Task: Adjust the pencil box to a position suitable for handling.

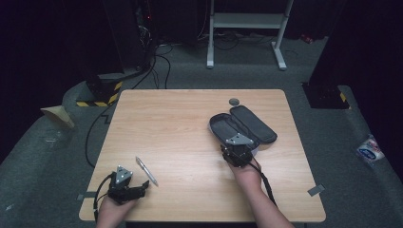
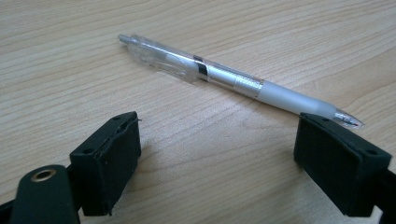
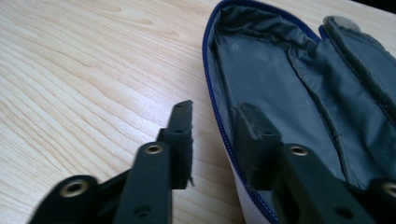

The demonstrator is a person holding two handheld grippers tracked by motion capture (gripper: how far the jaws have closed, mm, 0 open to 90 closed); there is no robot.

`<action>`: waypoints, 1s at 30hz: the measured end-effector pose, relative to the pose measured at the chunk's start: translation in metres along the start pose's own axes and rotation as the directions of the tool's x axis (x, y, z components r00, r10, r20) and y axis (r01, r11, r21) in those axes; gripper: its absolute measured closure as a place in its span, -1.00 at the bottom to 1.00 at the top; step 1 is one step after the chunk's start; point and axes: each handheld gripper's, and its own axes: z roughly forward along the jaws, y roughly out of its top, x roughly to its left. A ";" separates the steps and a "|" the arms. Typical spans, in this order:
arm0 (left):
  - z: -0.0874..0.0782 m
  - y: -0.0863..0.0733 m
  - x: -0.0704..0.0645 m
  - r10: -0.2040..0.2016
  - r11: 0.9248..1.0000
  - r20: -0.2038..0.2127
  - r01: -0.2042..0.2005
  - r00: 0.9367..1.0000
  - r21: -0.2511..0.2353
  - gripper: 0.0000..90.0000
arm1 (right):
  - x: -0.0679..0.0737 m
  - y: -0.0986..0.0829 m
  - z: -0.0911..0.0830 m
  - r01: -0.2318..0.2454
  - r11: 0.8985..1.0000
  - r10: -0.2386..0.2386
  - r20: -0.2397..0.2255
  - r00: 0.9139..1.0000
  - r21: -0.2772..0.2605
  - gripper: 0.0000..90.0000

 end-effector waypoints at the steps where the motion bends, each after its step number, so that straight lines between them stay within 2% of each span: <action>1: 0.000 0.000 0.000 0.000 1.000 0.000 0.000 1.000 0.000 -0.67 | 0.000 -0.001 0.000 -0.001 1.000 0.001 0.001 1.000 0.004 0.59; 10: 0.000 0.000 0.000 0.001 1.000 0.000 -0.001 1.000 0.000 -0.67 | 0.000 -0.012 -0.005 0.006 1.000 -0.006 -0.005 1.000 0.008 0.88; 19: 0.000 0.000 0.000 0.003 1.000 0.001 -0.003 1.000 -0.002 -0.67 | 0.004 -0.033 -0.021 0.030 0.999 -0.030 -0.028 0.999 -0.020 0.89; 25: 0.000 0.000 0.000 0.003 1.000 0.001 -0.003 1.000 -0.002 -0.66 | 0.008 -0.047 -0.039 0.049 0.998 -0.052 -0.058 0.997 -0.049 0.89; 30: 0.000 0.000 0.000 -0.001 1.000 -0.001 0.001 1.000 -0.003 -0.66 | 0.010 -0.060 -0.053 0.048 0.997 -0.052 -0.064 0.997 -0.068 0.88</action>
